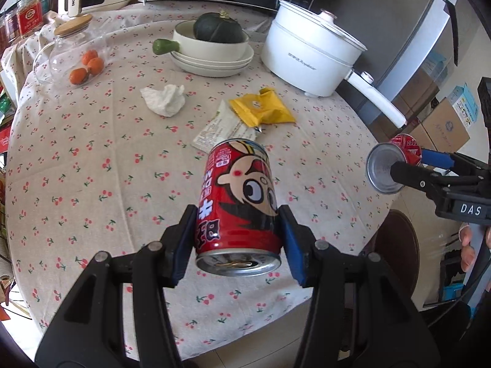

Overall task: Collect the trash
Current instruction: 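Carry both red cans to the brown bin and open both tools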

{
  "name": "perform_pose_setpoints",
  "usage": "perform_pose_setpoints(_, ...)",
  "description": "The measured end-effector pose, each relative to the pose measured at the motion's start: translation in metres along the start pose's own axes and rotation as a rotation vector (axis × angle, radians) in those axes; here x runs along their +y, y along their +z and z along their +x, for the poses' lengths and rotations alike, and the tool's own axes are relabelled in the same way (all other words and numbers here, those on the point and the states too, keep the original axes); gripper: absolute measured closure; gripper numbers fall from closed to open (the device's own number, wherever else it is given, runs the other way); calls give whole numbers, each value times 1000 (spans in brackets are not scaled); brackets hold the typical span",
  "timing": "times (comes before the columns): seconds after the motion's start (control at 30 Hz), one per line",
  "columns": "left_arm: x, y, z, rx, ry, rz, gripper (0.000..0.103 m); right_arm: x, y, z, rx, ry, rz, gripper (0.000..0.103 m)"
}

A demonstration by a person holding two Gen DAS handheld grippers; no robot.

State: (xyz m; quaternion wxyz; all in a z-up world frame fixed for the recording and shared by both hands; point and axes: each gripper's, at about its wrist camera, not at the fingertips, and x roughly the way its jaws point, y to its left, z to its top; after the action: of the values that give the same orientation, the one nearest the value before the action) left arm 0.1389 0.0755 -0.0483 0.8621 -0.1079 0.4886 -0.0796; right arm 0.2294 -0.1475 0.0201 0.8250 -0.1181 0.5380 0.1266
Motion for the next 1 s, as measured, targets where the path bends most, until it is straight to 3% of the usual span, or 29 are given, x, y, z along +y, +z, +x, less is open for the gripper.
perform_pose_setpoints(0.43,-118,-43,18,49,-152,219,49,-115,-130,-10,16,-71,168,15)
perform_pose_setpoints(0.6,-169,-57,38,92,-226,324,49,-145,-158,-21,7,-89,205,15)
perform_pose_setpoints(0.73,-207,-71,55,126,-283,412,49,-167,-184,-15,54,-98,242,15)
perform_pose_setpoints(1.0,-255,-92,80,181,-331,511,49,-199,-218,-14,89,-119,307,15)
